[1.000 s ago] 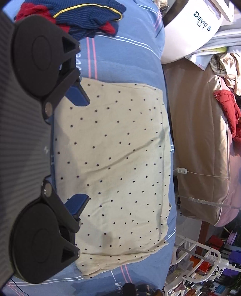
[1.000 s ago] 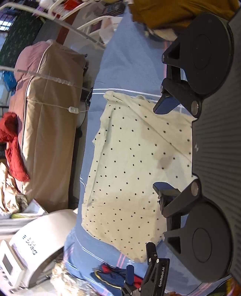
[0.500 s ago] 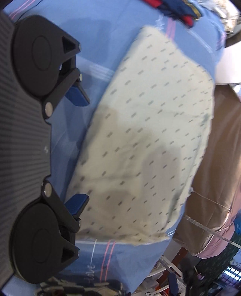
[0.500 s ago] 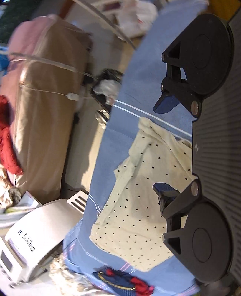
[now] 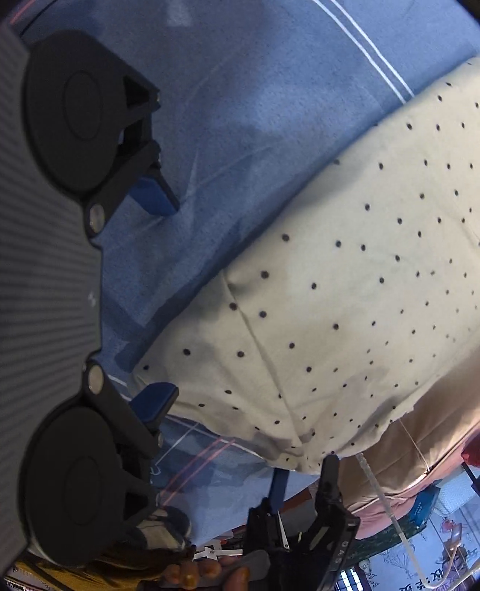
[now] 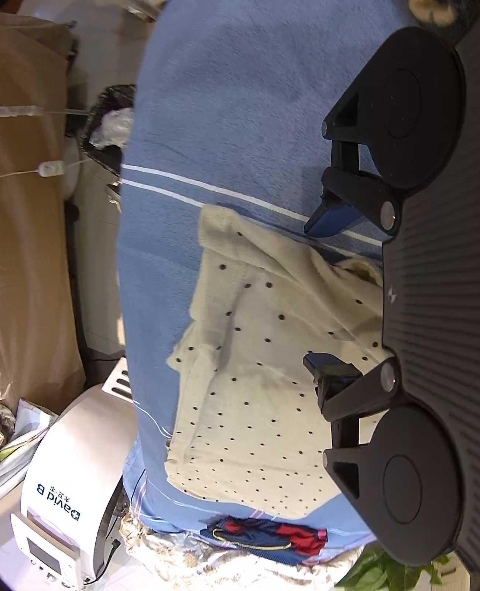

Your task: Fold small clothes

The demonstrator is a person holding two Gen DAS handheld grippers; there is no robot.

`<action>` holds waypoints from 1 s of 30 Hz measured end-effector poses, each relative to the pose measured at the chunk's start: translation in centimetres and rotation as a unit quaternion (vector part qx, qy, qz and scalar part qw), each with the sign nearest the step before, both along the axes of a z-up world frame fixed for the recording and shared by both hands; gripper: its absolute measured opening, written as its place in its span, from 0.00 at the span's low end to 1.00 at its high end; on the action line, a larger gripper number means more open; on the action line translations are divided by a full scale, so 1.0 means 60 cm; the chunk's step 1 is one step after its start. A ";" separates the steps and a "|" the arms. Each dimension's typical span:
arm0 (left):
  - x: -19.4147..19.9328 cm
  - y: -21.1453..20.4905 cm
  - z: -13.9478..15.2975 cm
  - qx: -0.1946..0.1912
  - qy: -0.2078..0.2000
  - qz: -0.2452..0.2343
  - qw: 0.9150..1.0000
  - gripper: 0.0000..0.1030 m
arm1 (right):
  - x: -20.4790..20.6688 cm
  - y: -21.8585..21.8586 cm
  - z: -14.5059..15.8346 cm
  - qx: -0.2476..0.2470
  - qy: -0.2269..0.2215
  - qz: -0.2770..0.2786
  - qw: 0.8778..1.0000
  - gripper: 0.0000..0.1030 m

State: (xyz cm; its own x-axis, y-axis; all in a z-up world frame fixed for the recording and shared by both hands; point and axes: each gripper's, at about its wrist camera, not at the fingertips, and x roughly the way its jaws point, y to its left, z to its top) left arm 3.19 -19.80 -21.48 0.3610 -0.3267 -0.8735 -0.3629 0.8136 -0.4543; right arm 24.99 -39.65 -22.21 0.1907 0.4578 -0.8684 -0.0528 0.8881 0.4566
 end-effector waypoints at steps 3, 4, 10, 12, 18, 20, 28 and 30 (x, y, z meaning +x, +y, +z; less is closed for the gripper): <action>0.007 -0.003 -0.001 -0.019 -0.007 0.023 1.000 0.98 | -0.003 -0.007 -0.018 0.036 0.019 -0.013 0.999 1.00; 0.009 -0.003 -0.002 -0.030 -0.009 0.031 0.999 0.98 | -0.002 -0.008 -0.022 0.042 0.023 -0.016 0.999 1.00; 0.019 -0.020 -0.007 -0.097 -0.026 0.065 0.993 0.89 | 0.009 -0.017 -0.034 0.070 0.031 -0.035 0.996 1.00; 0.027 -0.025 -0.022 -0.137 -0.026 0.073 0.988 0.86 | 0.010 -0.016 -0.032 0.069 0.030 -0.026 0.997 1.00; 0.017 -0.014 -0.042 -0.179 -0.030 0.124 0.976 0.75 | 0.011 -0.023 -0.037 0.084 0.025 -0.033 0.996 1.00; 0.022 -0.020 -0.044 -0.187 -0.024 0.106 0.976 0.15 | 0.013 -0.025 -0.039 0.090 0.021 -0.039 0.995 1.00; 0.023 -0.028 -0.070 -0.218 -0.008 0.121 0.968 0.09 | 0.010 -0.039 -0.045 0.092 0.015 -0.075 0.993 0.58; 0.026 -0.028 -0.069 -0.225 -0.009 0.121 0.967 0.09 | 0.010 -0.044 -0.054 0.089 0.025 -0.082 0.992 0.17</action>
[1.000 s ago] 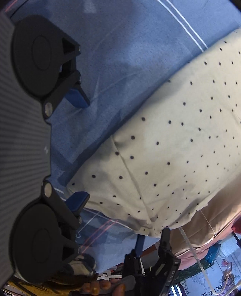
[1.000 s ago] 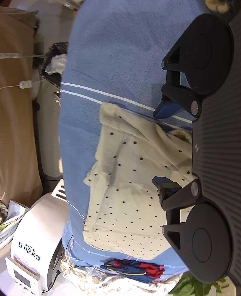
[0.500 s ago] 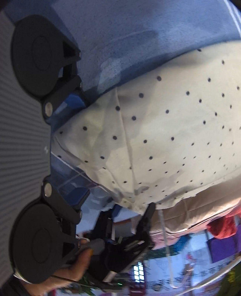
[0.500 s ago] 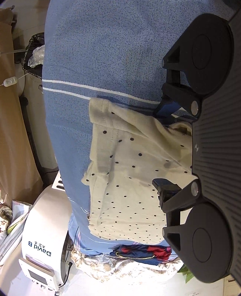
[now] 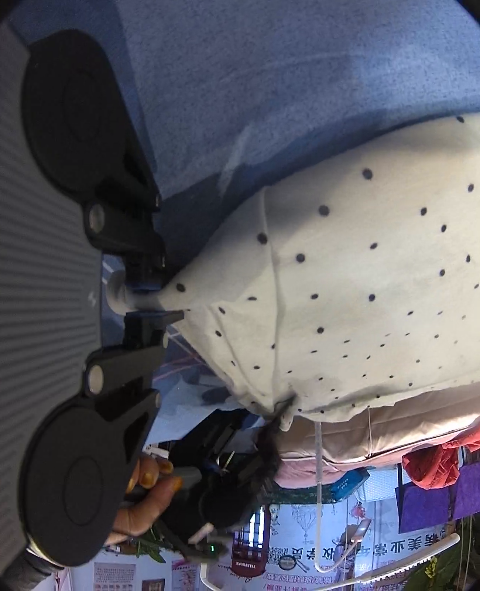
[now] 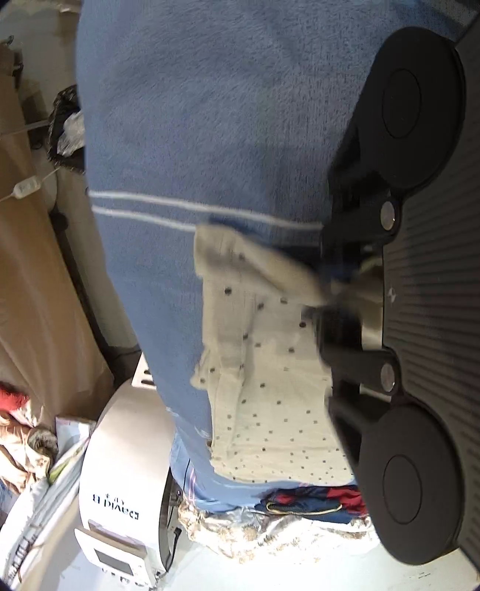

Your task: Fold small clothes

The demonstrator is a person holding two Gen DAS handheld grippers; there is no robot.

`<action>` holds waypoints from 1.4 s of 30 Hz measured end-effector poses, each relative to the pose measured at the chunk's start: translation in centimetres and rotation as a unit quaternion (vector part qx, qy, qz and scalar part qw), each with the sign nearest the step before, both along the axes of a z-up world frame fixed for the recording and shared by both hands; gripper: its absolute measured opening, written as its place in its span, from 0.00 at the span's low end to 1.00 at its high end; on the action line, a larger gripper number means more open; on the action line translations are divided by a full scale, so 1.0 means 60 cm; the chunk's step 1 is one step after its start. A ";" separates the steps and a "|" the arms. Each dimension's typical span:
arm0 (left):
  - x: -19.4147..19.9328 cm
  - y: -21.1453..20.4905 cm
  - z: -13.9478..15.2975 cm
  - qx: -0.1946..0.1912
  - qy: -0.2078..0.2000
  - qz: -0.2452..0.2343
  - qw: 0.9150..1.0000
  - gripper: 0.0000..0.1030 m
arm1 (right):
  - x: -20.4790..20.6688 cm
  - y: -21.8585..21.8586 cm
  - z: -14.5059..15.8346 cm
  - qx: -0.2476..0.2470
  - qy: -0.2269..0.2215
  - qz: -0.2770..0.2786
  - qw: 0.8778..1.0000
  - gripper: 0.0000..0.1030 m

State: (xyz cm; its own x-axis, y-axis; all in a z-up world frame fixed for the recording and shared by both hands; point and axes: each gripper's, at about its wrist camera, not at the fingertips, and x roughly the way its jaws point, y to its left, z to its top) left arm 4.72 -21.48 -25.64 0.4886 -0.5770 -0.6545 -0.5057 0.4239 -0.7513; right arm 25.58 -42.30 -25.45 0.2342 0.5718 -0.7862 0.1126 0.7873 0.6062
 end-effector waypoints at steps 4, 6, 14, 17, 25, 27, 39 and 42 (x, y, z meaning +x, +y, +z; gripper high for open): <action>0.009 0.016 0.011 0.010 -0.013 -0.013 1.000 0.07 | -0.002 0.011 0.009 -0.004 -0.016 0.002 1.000 0.12; 0.017 0.028 0.024 0.012 -0.022 -0.016 1.000 0.06 | 0.001 0.027 0.022 -0.026 -0.027 0.013 0.999 0.10; 0.038 0.133 0.068 -0.015 -0.028 0.031 0.999 0.05 | 0.029 0.132 0.131 -0.049 -0.076 0.057 0.994 0.09; 0.048 0.201 0.088 -0.025 -0.036 0.053 0.998 0.05 | 0.052 0.205 0.160 -0.059 -0.083 0.079 0.992 0.09; 0.072 0.441 0.090 -0.021 -0.020 0.131 0.991 0.05 | 0.135 0.441 0.156 -0.070 -0.068 0.113 0.989 0.09; 0.082 0.493 0.082 -0.017 -0.014 0.146 0.989 0.05 | 0.154 0.495 0.146 -0.073 -0.064 0.121 0.988 0.09; 0.102 0.672 0.081 0.105 0.002 0.116 0.988 0.64 | 0.195 0.647 0.109 -0.075 -0.087 0.128 0.985 0.51; 0.107 0.681 0.139 0.188 -0.078 0.053 0.978 0.70 | 0.177 0.644 0.150 -0.057 -0.157 0.151 0.974 0.58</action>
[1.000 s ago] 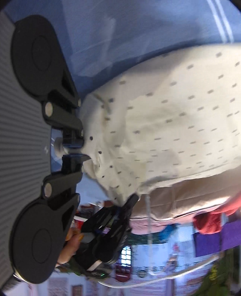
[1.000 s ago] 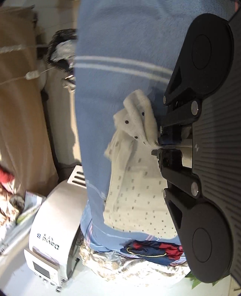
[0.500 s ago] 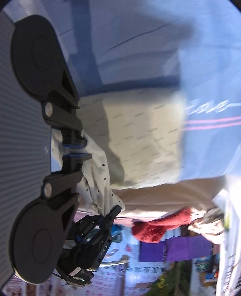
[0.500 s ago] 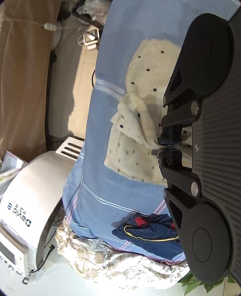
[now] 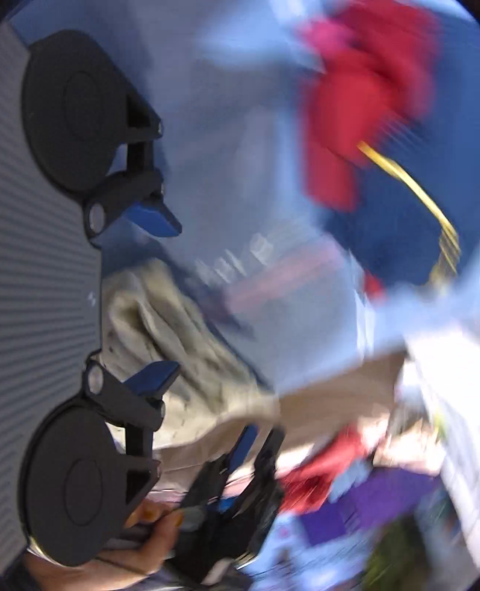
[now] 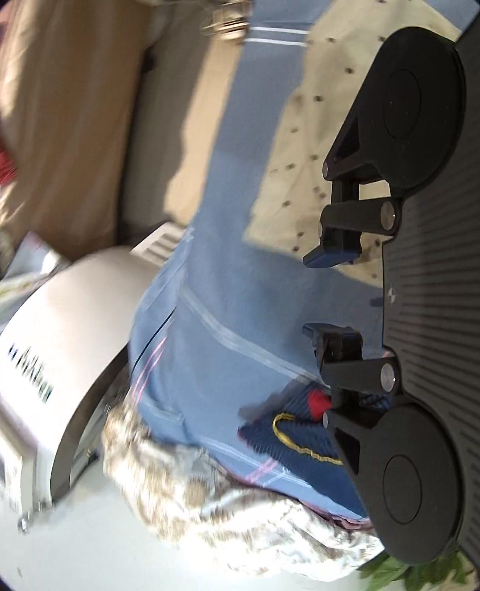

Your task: Fold small clothes

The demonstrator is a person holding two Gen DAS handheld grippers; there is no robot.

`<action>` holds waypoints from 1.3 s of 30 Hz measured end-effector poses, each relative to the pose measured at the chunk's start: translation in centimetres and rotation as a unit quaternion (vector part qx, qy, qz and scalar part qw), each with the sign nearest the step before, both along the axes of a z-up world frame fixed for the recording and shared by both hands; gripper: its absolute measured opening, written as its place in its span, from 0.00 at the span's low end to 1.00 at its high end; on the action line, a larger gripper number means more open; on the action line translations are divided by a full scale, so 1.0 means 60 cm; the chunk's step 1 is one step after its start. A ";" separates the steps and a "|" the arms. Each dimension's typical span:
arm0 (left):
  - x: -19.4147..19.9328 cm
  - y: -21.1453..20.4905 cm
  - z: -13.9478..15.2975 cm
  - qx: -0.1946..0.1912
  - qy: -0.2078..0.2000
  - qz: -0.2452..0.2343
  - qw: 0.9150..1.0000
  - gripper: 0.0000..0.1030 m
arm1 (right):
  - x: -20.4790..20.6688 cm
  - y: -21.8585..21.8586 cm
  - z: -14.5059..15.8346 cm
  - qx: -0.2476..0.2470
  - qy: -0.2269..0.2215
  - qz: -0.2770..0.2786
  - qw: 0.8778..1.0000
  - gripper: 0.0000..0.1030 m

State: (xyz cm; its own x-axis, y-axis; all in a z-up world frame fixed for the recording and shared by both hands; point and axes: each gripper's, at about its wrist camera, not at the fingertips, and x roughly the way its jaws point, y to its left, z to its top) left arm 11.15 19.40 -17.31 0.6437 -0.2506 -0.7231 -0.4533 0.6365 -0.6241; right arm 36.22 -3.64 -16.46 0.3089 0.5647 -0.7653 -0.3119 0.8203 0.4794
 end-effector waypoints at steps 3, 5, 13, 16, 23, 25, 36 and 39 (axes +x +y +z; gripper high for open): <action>0.034 -0.031 0.052 0.090 -0.058 -0.125 0.986 0.69 | -0.021 -0.020 0.029 -0.032 -0.040 0.002 0.999 0.54; 0.053 -0.066 0.076 0.118 -0.094 -0.218 0.964 0.62 | -0.044 -0.043 0.040 -0.050 -0.066 0.017 0.996 0.53; 0.095 -0.145 0.037 0.212 -0.070 -0.399 0.889 0.43 | -0.113 -0.146 -0.017 -0.136 -0.071 0.034 0.988 0.53; 0.099 -0.141 -0.001 0.244 -0.031 -0.404 0.881 0.43 | -0.130 -0.158 -0.036 -0.142 -0.083 0.035 0.986 0.54; 0.120 -0.123 -0.037 0.234 0.014 -0.388 0.891 0.42 | -0.136 -0.151 -0.098 -0.183 -0.065 0.029 0.981 0.58; 0.111 -0.123 -0.036 0.238 0.016 -0.385 0.891 0.42 | -0.137 -0.152 -0.104 -0.180 -0.065 0.024 0.981 0.60; 0.107 -0.141 -0.018 0.252 0.011 -0.371 0.894 0.80 | -0.180 -0.196 -0.031 -0.139 -0.106 -0.009 0.984 1.00; 0.081 -0.122 0.004 0.262 -0.003 -0.350 0.900 0.89 | -0.198 -0.221 -0.021 -0.123 -0.098 -0.027 0.987 1.00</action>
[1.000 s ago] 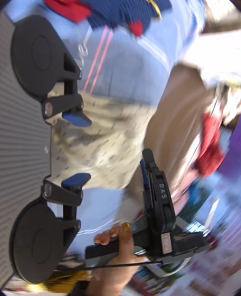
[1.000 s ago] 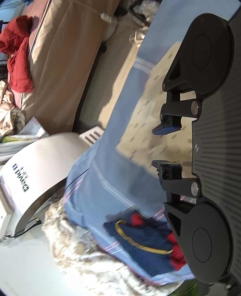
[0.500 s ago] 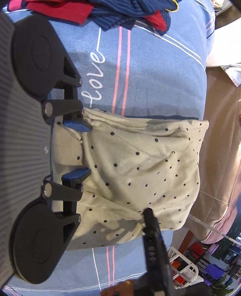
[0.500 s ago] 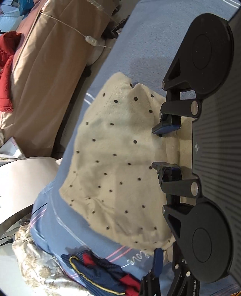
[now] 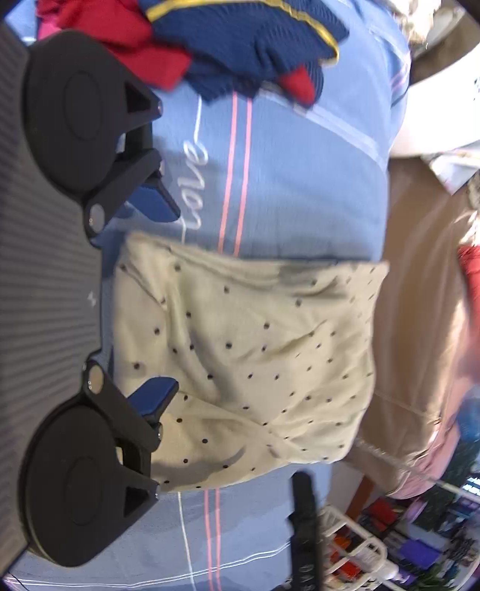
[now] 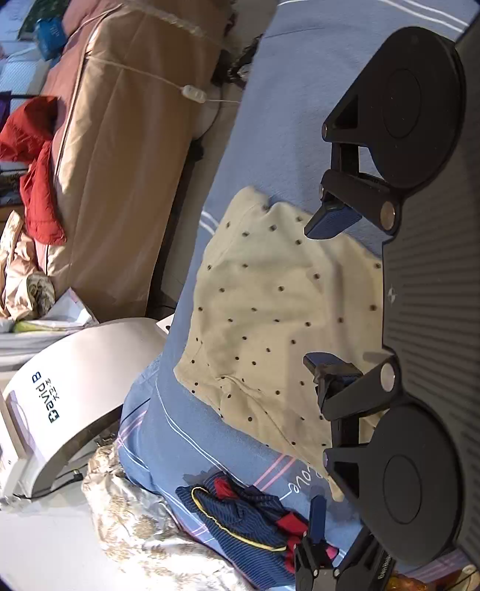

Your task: Fold small clothes

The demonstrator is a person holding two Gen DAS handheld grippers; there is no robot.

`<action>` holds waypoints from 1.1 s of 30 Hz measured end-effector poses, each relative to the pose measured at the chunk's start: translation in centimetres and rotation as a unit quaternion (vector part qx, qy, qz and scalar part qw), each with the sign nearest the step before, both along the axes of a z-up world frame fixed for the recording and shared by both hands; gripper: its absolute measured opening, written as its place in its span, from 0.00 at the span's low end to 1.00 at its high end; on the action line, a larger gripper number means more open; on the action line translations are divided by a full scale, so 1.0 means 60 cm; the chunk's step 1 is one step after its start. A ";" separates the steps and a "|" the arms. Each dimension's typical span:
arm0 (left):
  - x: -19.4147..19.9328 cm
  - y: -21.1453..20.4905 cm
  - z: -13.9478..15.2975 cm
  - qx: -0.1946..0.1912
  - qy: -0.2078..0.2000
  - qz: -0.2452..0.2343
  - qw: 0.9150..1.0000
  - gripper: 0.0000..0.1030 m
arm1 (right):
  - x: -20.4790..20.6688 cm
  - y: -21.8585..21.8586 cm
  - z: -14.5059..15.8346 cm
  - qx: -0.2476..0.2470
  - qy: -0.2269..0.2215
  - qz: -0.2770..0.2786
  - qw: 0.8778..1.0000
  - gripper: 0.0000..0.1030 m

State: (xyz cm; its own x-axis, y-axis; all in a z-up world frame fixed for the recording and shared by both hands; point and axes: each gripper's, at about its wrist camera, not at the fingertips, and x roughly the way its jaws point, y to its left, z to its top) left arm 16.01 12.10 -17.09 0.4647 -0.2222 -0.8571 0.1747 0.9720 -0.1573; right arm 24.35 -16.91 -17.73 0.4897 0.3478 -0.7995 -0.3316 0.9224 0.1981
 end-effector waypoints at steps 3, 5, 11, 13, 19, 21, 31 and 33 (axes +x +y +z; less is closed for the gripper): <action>-0.028 0.036 0.006 -0.087 0.010 0.022 0.996 0.89 | -0.011 -0.033 -0.012 0.036 0.026 -0.025 0.999 1.00; -0.047 0.059 -0.002 -0.140 0.020 0.040 0.989 0.89 | -0.017 -0.057 -0.027 0.071 0.049 -0.043 0.995 1.00; -0.077 0.091 -0.075 -0.244 0.062 0.112 0.961 0.88 | -0.039 -0.093 -0.068 0.146 0.087 -0.092 0.981 1.00; -0.078 0.090 -0.096 -0.275 0.062 0.130 0.951 0.88 | -0.043 -0.102 -0.082 0.175 0.096 -0.107 0.974 1.00; -0.045 0.083 -0.124 -0.335 0.043 0.168 0.926 0.88 | -0.034 -0.112 -0.110 0.212 0.107 -0.133 0.962 1.00; -0.031 0.085 -0.128 -0.341 0.034 0.179 0.922 0.88 | -0.024 -0.115 -0.116 0.219 0.103 -0.139 0.960 1.00; 0.031 0.067 -0.123 -0.326 0.040 0.191 0.925 0.74 | 0.065 -0.090 -0.131 0.267 0.107 -0.147 0.946 1.00; 0.038 0.062 -0.123 -0.318 0.045 0.203 0.925 0.70 | 0.078 -0.079 -0.136 0.271 0.112 -0.142 0.945 1.00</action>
